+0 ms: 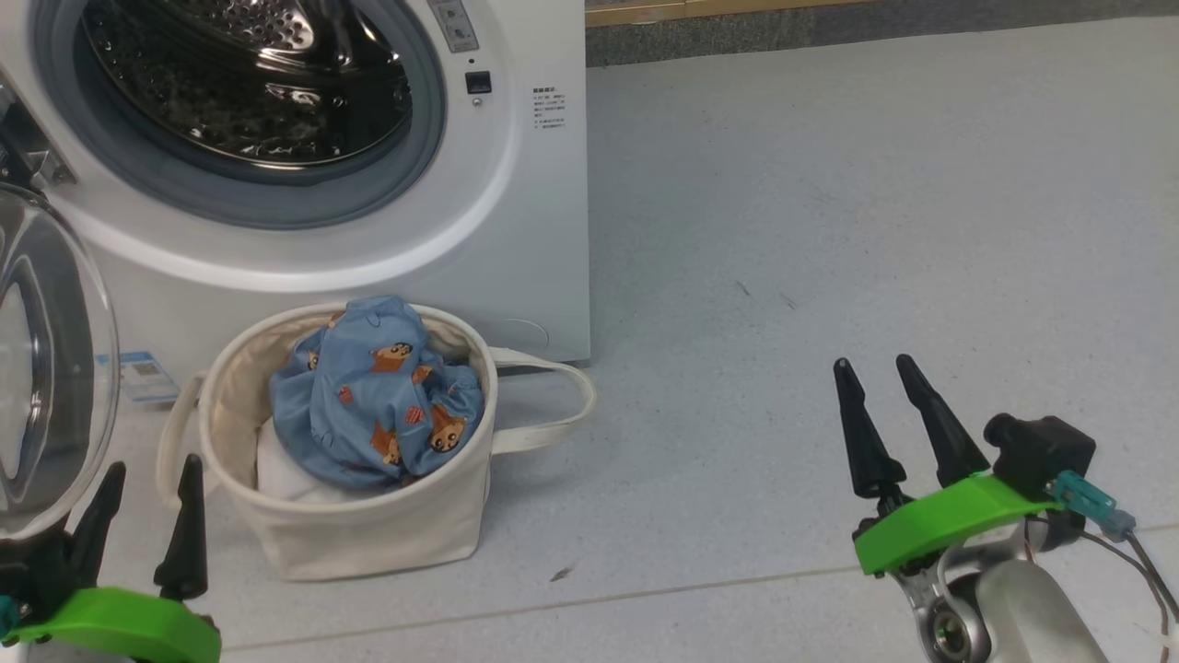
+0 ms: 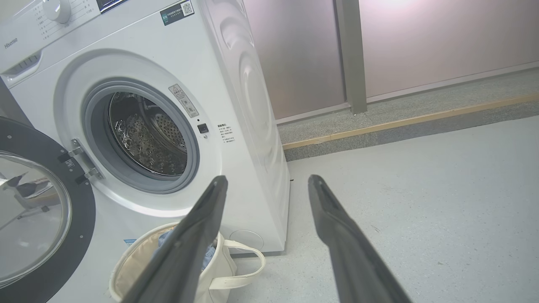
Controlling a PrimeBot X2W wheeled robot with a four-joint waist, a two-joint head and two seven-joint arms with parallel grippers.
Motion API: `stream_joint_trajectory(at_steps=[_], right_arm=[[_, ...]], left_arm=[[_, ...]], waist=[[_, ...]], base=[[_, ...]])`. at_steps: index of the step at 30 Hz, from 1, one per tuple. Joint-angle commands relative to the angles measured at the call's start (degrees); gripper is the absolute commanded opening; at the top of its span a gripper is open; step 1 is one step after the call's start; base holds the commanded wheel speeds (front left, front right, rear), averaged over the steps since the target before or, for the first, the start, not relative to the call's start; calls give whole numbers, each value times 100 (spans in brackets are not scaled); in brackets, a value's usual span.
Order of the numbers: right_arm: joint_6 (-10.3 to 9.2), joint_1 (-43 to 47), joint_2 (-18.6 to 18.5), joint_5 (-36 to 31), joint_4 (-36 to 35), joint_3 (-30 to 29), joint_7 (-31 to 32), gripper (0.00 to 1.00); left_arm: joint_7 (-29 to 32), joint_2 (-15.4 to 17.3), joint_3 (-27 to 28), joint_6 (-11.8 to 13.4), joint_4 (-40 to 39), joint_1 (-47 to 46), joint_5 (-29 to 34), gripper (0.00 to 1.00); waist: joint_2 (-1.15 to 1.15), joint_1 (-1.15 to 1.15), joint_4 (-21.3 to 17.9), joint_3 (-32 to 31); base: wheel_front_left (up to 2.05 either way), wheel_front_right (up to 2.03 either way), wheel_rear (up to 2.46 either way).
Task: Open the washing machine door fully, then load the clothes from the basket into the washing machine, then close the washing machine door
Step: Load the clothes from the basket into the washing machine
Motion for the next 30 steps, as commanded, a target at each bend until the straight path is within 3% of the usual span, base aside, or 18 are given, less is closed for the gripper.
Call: stream_joint_trajectory(at_steps=[1, 19, 30], right_arm=[[6, -128, 39, -13, -186, 120, -65, 100], [6, -138, 71, 20, -96, 150, -129, 100], [6, -121, 76, 28, -52, 159, -141, 100]], left_arm=[[-7, 246, 232, -25, -203, -226, 23, 100], [-62, 271, 164, -111, -258, -253, -84, 100], [-39, 301, 225, -57, -338, -251, -189, 100]], waist=[[0, 0, -7, 0], [0, 0, 26, 15], [0, 0, 44, 23]], base=[[0, 0, 0], [4, -1, -3], [130, -93, -37]])
